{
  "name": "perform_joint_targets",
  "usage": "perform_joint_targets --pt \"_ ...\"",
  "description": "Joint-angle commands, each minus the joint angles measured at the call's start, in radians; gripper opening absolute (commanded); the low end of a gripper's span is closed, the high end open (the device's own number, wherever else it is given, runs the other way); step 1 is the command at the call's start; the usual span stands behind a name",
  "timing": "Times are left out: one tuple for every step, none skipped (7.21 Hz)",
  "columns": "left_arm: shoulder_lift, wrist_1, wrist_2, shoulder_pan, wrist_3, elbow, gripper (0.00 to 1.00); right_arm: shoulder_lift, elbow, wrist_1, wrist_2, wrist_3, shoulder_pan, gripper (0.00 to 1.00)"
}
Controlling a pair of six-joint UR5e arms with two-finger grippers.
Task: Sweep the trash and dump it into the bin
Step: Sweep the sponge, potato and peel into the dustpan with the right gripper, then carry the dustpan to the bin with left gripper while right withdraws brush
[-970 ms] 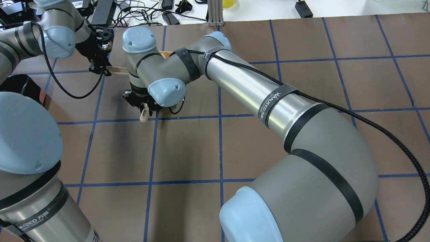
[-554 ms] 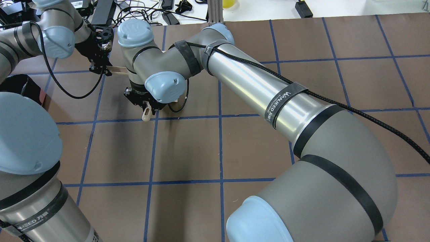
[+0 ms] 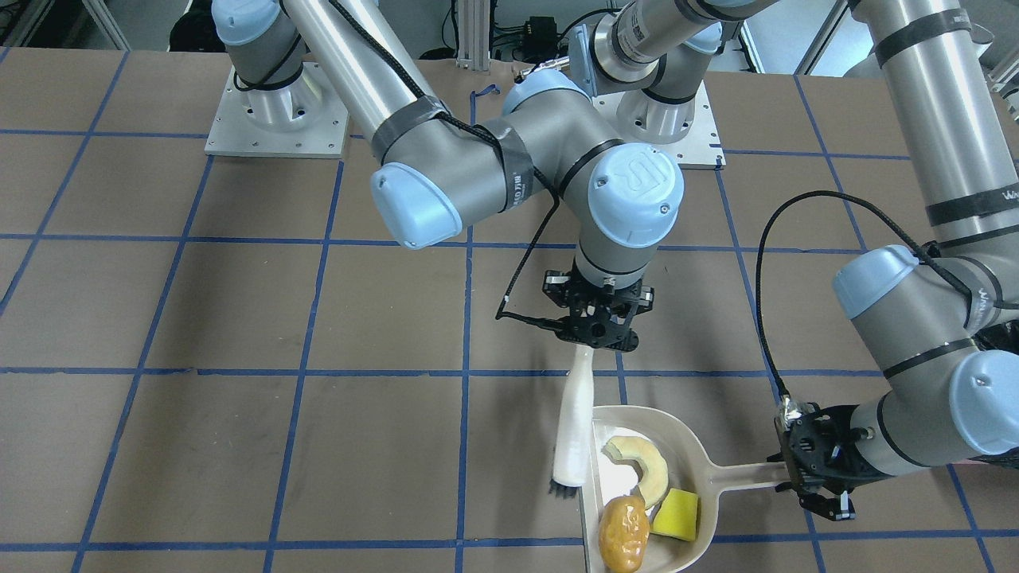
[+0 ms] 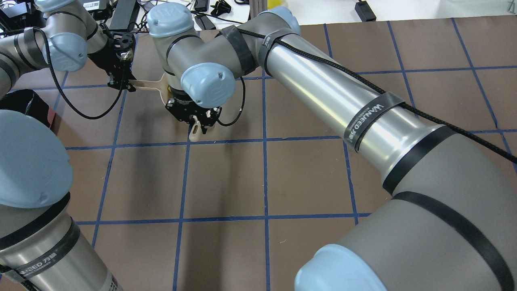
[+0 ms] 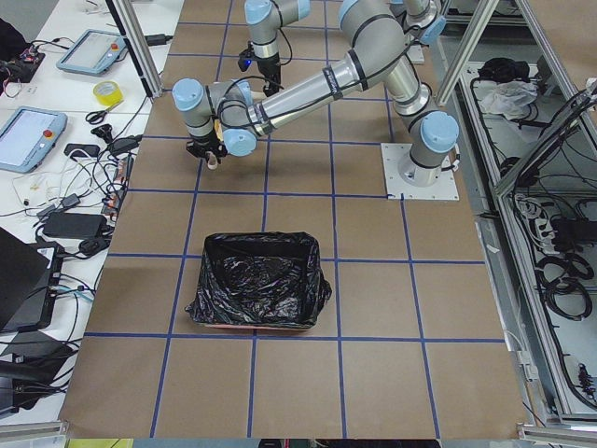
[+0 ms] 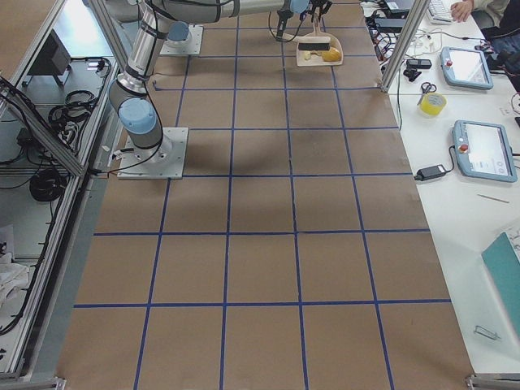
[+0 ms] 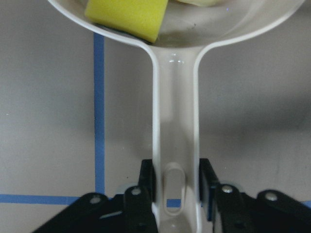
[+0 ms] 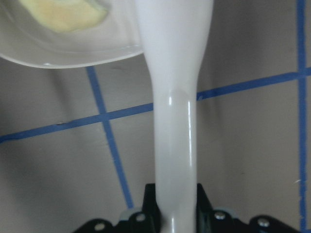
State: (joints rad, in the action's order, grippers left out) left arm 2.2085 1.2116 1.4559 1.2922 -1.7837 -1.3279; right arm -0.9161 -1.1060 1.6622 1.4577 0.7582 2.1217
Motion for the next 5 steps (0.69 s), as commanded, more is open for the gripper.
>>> perform_joint_targets --pt "-0.001 0.009 -0.063 -0.054 -0.013 -0.002 0.0 -0.11 -0.12 -0.055 0.044 -0.138 -0.11 0.0" --pt "-0.009 0.019 -0.069 -0.082 -0.019 -0.001 0.0 -0.18 -0.209 -0.047 0.058 -0.252 -0.171 0.0" --pt "-0.024 0.075 -0.093 -0.105 -0.051 0.016 0.0 -0.252 -0.282 -0.047 0.064 -0.357 -0.257 0.0" --pt "-0.045 0.11 -0.097 -0.14 -0.072 0.021 0.0 -0.31 -0.328 -0.045 0.063 -0.438 -0.349 0.0" --pt "-0.067 0.143 -0.098 -0.174 -0.115 0.021 0.0 -0.364 -0.357 -0.059 0.067 -0.515 -0.435 0.0"
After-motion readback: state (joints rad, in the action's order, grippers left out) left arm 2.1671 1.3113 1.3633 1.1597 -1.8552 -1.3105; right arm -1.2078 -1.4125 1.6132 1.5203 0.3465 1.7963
